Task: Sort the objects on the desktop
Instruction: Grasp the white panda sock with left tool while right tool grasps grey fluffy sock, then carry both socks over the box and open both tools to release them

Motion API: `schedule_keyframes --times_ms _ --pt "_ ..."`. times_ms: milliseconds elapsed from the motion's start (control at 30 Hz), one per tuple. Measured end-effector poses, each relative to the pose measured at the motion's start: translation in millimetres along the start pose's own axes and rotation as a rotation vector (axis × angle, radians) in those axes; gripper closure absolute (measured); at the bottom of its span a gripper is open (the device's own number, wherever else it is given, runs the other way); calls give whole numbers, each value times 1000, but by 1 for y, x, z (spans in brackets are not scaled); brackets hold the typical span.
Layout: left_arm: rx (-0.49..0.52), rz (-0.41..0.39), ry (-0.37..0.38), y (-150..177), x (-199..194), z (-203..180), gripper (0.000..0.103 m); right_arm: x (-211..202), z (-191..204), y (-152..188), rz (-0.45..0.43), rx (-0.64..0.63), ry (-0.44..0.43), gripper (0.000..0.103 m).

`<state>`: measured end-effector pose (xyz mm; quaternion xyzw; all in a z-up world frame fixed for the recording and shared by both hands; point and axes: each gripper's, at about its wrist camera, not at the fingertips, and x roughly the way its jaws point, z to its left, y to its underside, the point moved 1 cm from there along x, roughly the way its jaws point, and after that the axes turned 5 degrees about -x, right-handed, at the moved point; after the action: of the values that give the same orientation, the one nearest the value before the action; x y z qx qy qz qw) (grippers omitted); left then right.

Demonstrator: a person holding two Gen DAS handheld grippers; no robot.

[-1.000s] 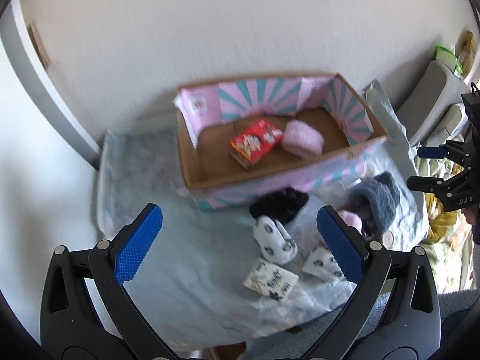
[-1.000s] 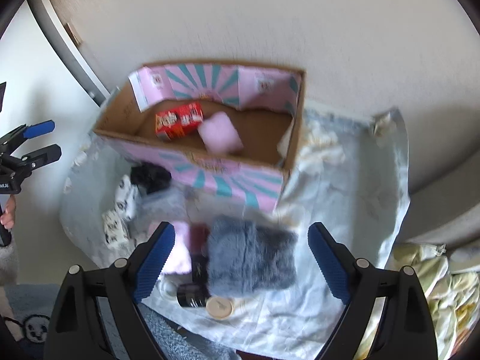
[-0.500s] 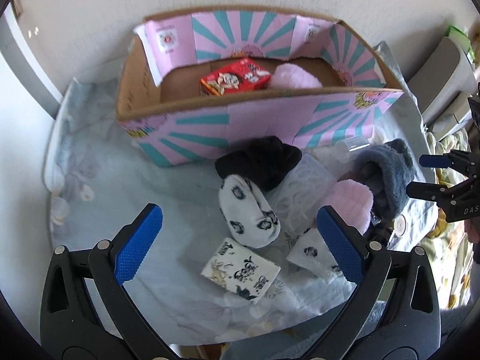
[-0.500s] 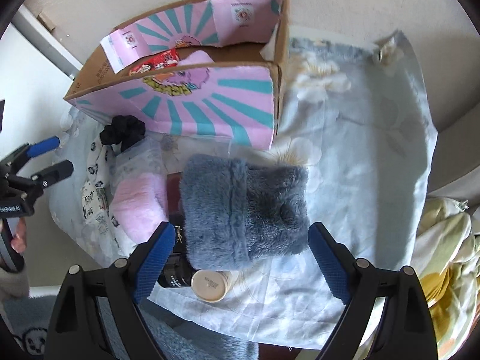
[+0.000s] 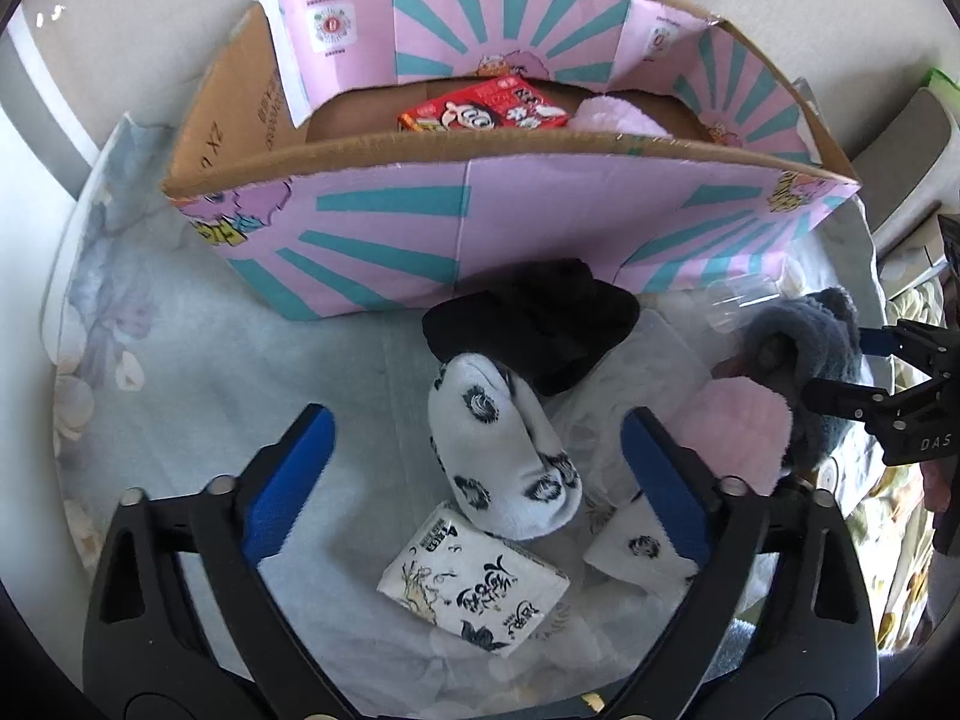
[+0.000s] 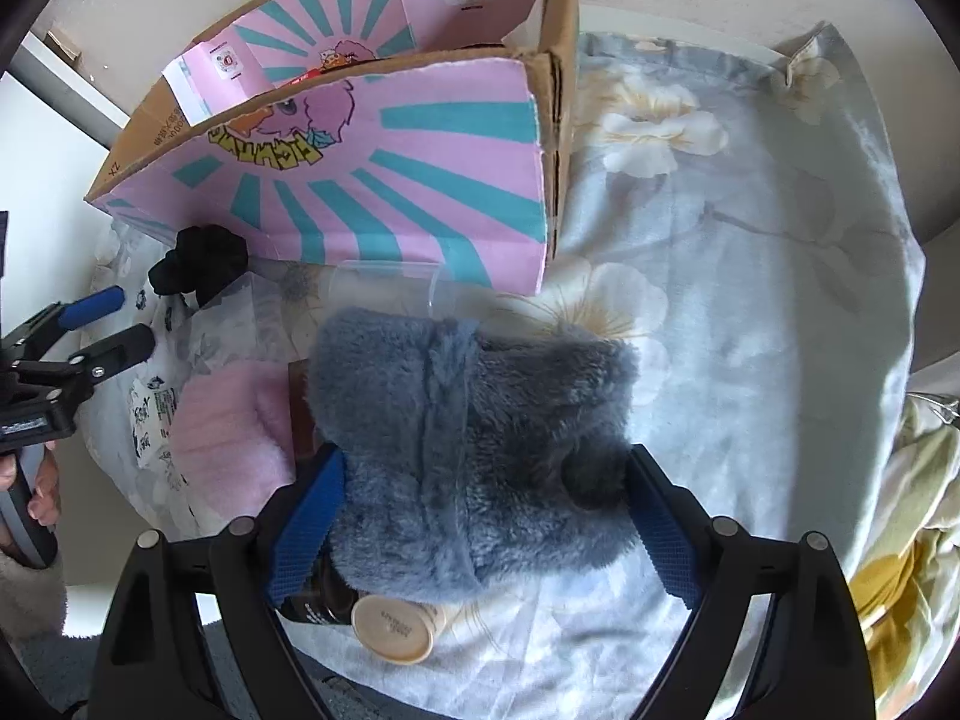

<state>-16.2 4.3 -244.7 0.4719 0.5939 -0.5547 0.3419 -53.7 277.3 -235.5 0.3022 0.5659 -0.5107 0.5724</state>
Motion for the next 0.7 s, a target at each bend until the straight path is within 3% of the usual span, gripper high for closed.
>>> schedule_keyframes --times_ms 67,233,333,700 --pt "-2 8 -3 1 4 1 17 2 -2 0 -6 5 -15 15" --pt "-6 29 28 4 10 4 46 6 -4 3 -19 15 -37 15" --pt "-8 28 69 6 9 3 59 6 -2 5 -28 7 -32 23" --pt "-19 21 77 7 4 5 72 -5 -8 16 -70 57 -31 56"
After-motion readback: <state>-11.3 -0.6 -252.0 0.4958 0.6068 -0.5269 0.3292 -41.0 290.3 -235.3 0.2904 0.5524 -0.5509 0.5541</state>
